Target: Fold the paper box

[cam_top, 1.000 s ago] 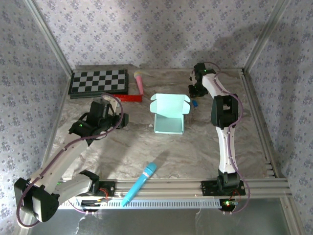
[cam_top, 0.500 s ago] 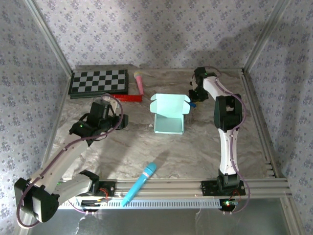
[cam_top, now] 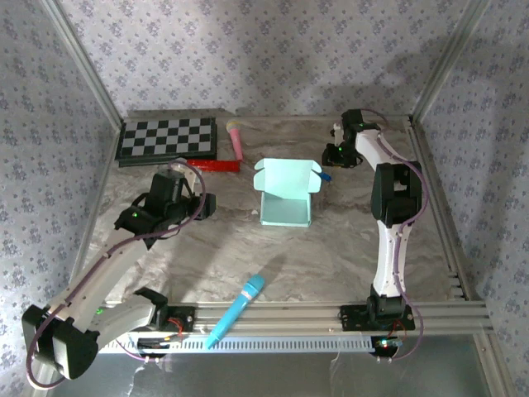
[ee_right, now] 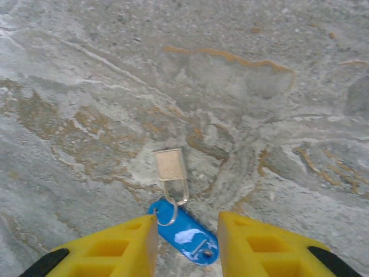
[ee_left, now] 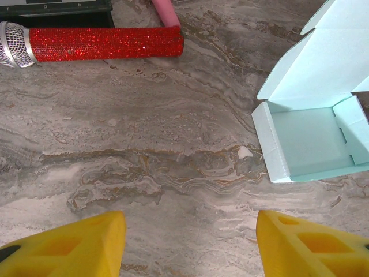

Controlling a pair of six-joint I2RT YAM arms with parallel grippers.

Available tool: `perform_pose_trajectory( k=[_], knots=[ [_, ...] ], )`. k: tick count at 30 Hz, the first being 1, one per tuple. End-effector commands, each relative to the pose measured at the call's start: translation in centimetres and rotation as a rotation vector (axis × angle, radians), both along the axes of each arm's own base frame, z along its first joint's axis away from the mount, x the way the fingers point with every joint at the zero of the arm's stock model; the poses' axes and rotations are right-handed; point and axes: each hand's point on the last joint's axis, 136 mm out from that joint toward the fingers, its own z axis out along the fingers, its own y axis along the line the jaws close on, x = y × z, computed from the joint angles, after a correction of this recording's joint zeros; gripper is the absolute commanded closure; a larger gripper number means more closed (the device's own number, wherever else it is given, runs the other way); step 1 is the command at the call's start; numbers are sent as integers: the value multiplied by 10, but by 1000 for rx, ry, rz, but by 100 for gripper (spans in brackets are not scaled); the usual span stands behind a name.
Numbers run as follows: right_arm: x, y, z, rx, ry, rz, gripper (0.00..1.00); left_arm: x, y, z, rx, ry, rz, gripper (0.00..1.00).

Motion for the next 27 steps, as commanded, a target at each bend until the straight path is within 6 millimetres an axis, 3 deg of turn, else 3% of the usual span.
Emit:
perform_pose_trajectory(
  k=[1, 6, 27],
  knots=[
    [-1, 14, 2, 65, 18, -10, 66, -4, 3, 0, -10, 6, 10, 39],
    [-5, 22, -9, 49, 55, -6, 70, -4, 3, -1, -8, 9, 10, 39],
    [-11, 16, -40, -114, 127, -23, 70, -3, 3, -5, 2, 15, 4, 39]
  ],
)
